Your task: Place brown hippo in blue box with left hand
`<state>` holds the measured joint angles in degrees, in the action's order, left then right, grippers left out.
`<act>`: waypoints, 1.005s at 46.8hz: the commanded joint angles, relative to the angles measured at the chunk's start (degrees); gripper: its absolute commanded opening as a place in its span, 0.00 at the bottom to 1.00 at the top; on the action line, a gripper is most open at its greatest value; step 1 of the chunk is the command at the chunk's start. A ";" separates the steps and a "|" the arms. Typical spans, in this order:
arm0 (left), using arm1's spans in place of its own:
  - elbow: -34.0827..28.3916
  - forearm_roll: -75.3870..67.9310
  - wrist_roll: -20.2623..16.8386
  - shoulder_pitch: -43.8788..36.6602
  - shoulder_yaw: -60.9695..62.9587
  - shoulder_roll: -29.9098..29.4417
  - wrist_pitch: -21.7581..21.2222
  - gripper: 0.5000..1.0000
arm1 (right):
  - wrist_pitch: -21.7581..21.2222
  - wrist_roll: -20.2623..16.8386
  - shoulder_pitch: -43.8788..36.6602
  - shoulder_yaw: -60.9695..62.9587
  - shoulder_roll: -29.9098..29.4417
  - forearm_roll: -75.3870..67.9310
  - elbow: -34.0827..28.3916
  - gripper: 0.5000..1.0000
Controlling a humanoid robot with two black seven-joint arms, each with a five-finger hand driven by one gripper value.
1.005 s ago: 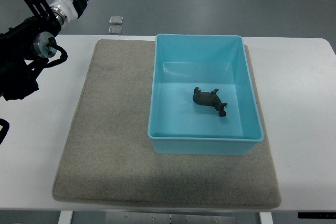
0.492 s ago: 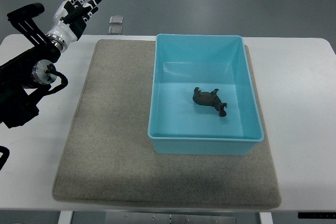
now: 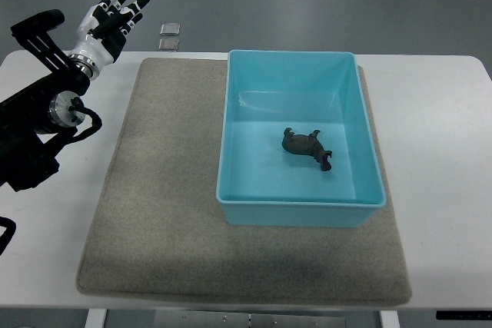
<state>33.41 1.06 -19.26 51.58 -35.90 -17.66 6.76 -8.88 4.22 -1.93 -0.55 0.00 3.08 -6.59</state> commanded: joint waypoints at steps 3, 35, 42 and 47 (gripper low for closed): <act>-0.02 0.00 0.10 0.10 0.04 0.09 0.00 0.99 | 0.00 0.00 0.00 0.02 0.00 0.00 0.00 0.87; -0.02 0.53 0.01 0.02 -2.07 0.09 -0.08 1.00 | -0.44 0.00 0.00 0.11 0.00 0.00 -0.26 0.87; -0.02 0.61 0.01 0.02 -2.15 0.44 -0.08 1.00 | -0.70 0.00 -0.18 0.11 0.00 0.09 -0.70 0.87; -0.01 0.61 0.01 0.02 -2.15 0.53 -0.08 0.99 | -0.79 0.09 -0.18 0.02 0.00 0.35 -0.97 0.87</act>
<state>33.40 1.66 -19.25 51.60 -38.06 -17.16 6.65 -9.68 4.27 -2.07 -0.46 0.00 3.32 -7.52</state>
